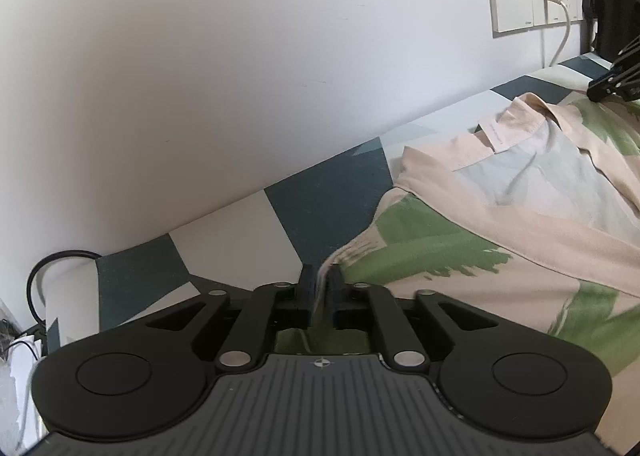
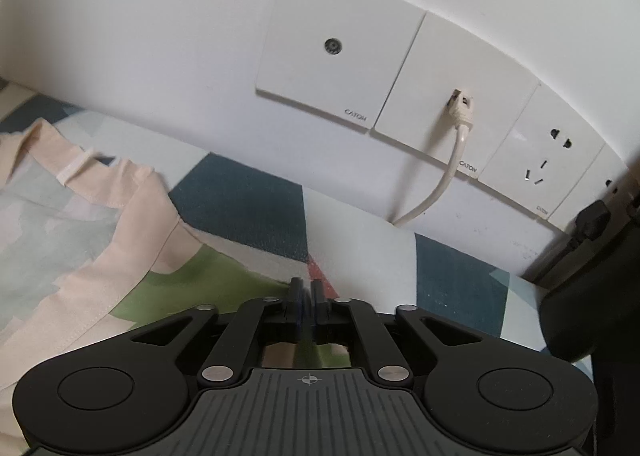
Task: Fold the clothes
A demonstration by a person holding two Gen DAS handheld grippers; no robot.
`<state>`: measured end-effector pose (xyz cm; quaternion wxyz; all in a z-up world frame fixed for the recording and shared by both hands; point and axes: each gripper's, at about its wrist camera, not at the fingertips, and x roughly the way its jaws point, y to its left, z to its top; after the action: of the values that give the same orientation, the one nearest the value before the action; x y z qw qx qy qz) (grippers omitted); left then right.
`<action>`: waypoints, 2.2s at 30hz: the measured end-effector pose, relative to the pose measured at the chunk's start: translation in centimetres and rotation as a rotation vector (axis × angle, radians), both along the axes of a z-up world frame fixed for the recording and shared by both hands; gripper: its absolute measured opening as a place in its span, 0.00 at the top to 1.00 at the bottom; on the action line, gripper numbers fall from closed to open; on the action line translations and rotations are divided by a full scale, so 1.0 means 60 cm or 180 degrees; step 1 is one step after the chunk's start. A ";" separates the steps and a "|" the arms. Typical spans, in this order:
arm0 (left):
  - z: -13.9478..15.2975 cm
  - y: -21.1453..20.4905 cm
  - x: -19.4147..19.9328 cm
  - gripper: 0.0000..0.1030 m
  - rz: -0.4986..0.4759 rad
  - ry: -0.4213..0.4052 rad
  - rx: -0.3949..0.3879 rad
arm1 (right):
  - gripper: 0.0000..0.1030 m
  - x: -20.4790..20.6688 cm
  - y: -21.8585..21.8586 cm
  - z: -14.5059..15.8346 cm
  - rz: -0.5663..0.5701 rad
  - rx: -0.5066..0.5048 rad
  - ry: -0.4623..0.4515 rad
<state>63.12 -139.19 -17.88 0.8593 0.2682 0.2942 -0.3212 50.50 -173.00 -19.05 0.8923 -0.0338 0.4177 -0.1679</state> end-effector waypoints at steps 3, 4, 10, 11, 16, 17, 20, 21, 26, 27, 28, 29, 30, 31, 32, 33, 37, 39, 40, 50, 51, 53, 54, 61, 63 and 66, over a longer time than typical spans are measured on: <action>0.023 0.014 -0.004 0.52 -0.0023 -0.0032 -0.0121 | 0.69 -0.041 -0.021 0.028 -0.0125 0.0198 -0.0168; 0.032 0.016 -0.004 0.52 -0.0034 -0.0019 -0.0171 | 0.69 -0.062 -0.029 0.036 -0.0183 0.0244 -0.0192; 0.077 -0.056 0.001 0.52 -0.0457 0.0489 -0.0659 | 0.68 -0.183 -0.075 0.046 -0.0670 0.0456 -0.0169; 0.078 -0.080 -0.001 0.52 -0.0546 0.0629 -0.0712 | 0.68 -0.199 -0.080 0.040 -0.0766 0.0499 -0.0151; 0.063 -0.199 -0.009 0.53 -0.0780 0.1068 -0.0857 | 0.67 -0.265 -0.088 0.016 -0.1112 0.0465 -0.0147; 0.058 -0.220 -0.008 0.53 -0.0789 0.1134 -0.0872 | 0.66 -0.273 -0.089 0.012 -0.1173 0.0435 -0.0150; 0.035 -0.275 0.002 0.53 -0.0706 0.1351 -0.0835 | 0.61 -0.296 -0.109 0.002 -0.1414 0.0448 -0.0192; 0.028 -0.286 0.006 0.55 -0.0649 0.1405 -0.0809 | 0.61 -0.303 -0.116 -0.002 -0.1475 0.0498 -0.0216; 0.011 -0.306 0.023 0.60 -0.0398 0.1665 -0.0830 | 0.61 -0.318 -0.121 -0.013 -0.1491 0.0591 -0.0270; 0.013 -0.306 0.024 0.60 -0.0385 0.1687 -0.0860 | 0.60 -0.321 -0.121 -0.014 -0.1501 0.0584 -0.0271; 0.019 -0.306 0.021 0.60 -0.0409 0.1664 -0.0888 | 0.60 -0.324 -0.120 -0.015 -0.1513 0.0580 -0.0274; 0.026 -0.306 0.018 0.60 -0.0445 0.1626 -0.0913 | 0.59 -0.328 -0.121 -0.016 -0.1541 0.0599 -0.0296; 0.031 -0.309 0.014 0.60 -0.0499 0.1596 -0.0911 | 0.59 -0.333 -0.123 -0.017 -0.1569 0.0639 -0.0321; 0.034 -0.313 0.010 0.60 -0.0564 0.1570 -0.0892 | 0.59 -0.337 -0.125 -0.018 -0.1595 0.0677 -0.0345; 0.037 -0.318 0.006 0.60 -0.0629 0.1544 -0.0873 | 0.59 -0.341 -0.125 -0.018 -0.1600 0.0692 -0.0360; 0.037 -0.322 0.002 0.60 -0.0674 0.1526 -0.0834 | 0.60 -0.344 -0.125 -0.019 -0.1603 0.0703 -0.0372; 0.049 -0.327 -0.014 0.60 -0.0771 0.1328 -0.0788 | 0.64 -0.348 -0.122 -0.020 -0.1588 0.0664 -0.0379; 0.060 -0.323 -0.027 0.60 -0.0849 0.1200 -0.0796 | 0.79 -0.347 -0.118 -0.019 -0.1562 0.0649 -0.0390; 0.059 -0.323 -0.028 0.60 -0.0854 0.1201 -0.0791 | 0.82 -0.347 -0.116 -0.018 -0.1549 0.0640 -0.0394; 0.016 -0.341 0.005 0.60 -0.0670 0.1712 -0.0822 | 0.92 -0.369 -0.104 -0.017 -0.1672 0.0517 -0.0371; 0.015 -0.346 0.007 0.60 -0.0677 0.1742 -0.0851 | 0.92 -0.372 -0.103 -0.017 -0.1679 0.0508 -0.0360; 0.015 -0.358 0.007 0.60 -0.0725 0.1752 -0.0856 | 0.92 -0.377 -0.102 -0.016 -0.1701 0.0496 -0.0348; 0.015 -0.365 0.006 0.60 -0.0753 0.1764 -0.0849 | 0.92 -0.379 -0.102 -0.016 -0.1715 0.0501 -0.0350; 0.006 -0.386 0.026 0.98 -0.0607 0.1923 -0.0952 | 0.85 -0.392 -0.113 -0.016 -0.1800 0.0606 -0.0407; 0.010 -0.384 0.026 0.99 -0.0640 0.1796 -0.1001 | 0.92 -0.399 -0.115 -0.014 -0.1793 0.0612 -0.0422; 0.006 -0.392 0.027 0.99 -0.0668 0.1732 -0.1014 | 0.92 -0.411 -0.106 -0.013 -0.1853 0.0445 -0.0397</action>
<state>64.71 -162.72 -17.51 0.7425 0.0637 0.4298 -0.5098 25.84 -179.36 -19.85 0.8308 0.1591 0.3648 -0.3891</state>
